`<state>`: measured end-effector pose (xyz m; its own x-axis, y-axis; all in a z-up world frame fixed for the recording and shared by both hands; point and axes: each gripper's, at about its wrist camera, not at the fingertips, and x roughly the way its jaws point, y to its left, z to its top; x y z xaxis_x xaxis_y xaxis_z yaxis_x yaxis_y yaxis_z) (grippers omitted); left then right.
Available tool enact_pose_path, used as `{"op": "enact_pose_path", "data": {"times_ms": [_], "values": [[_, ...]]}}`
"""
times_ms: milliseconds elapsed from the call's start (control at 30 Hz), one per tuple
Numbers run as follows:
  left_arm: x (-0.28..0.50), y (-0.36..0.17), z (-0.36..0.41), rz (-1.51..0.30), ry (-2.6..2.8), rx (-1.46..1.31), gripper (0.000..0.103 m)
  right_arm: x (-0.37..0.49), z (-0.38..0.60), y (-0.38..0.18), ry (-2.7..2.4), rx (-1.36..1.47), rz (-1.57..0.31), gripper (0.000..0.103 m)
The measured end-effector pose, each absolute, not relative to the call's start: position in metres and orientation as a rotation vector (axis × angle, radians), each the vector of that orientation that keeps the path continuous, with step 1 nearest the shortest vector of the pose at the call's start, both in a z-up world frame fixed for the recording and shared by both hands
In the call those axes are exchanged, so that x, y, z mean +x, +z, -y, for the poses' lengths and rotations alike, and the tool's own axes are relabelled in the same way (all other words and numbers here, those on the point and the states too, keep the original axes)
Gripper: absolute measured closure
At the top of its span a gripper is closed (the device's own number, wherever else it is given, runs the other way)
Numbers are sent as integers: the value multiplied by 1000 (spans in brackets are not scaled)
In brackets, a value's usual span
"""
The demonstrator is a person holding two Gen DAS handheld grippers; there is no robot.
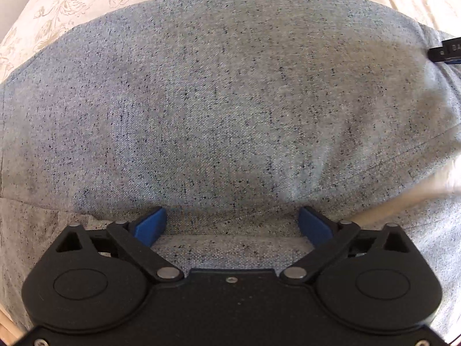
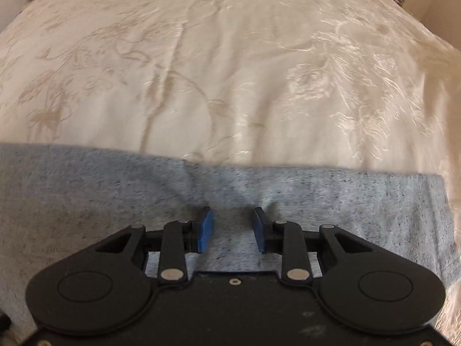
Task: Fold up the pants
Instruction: 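Move both tools over the grey pants toward the leg cuffs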
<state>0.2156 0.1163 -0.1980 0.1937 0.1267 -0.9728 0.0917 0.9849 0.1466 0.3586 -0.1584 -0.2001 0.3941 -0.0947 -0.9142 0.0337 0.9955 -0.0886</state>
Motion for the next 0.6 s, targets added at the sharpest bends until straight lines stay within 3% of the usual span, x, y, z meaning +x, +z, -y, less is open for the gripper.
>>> {"op": "enact_pose_path", "data": {"times_ms": [167,333,600], "values": [[216,-199,-128,-1375,4,142,1,350,168,-172,-181,0,-1134,65],[208,-174,-137,-1337,-1,112,34,291,135,-137,8,101,-1085,66],[166,-147,-137,-1268,63,99,34,169,84,-154,197,9,-1198,67]]}}
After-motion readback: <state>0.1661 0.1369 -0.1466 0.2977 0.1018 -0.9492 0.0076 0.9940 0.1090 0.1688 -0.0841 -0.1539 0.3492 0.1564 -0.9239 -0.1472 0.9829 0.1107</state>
